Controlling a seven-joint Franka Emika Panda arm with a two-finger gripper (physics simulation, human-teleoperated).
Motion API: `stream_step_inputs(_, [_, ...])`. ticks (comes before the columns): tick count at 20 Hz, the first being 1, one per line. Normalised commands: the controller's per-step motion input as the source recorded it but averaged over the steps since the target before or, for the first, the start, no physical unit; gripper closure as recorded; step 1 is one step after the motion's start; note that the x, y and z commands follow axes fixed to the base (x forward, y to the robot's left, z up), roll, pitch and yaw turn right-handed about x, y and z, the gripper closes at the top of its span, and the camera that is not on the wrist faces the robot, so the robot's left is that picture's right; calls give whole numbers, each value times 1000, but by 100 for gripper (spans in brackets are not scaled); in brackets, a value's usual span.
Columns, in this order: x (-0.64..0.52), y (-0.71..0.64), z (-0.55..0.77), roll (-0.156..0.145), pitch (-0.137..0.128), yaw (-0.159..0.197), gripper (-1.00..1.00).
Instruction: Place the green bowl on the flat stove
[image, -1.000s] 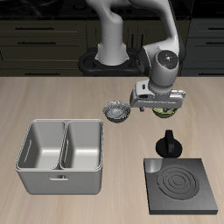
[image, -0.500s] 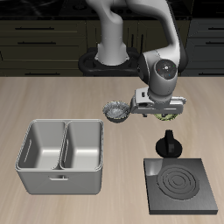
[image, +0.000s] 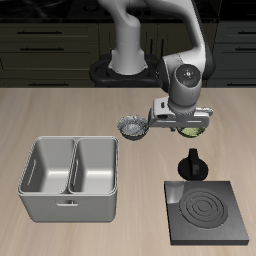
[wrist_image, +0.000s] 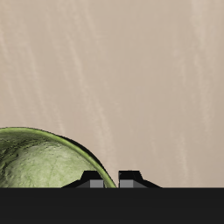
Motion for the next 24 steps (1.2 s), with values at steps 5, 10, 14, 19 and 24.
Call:
stream_step_inputs(5, [-3, -20, 210, 13, -38, -2, 100])
stream_step_inputs(10, [52, -4, 535, 13, -90, 28, 100])
stream_step_inputs(14, [60, -25, 658, 1, -102, 39, 100])
stream_step_inputs(19, [17, -99, 665, -18, -97, 2, 100])
stream_step_inputs(24, [-5, -18, 418, 2, -68, 8, 100])
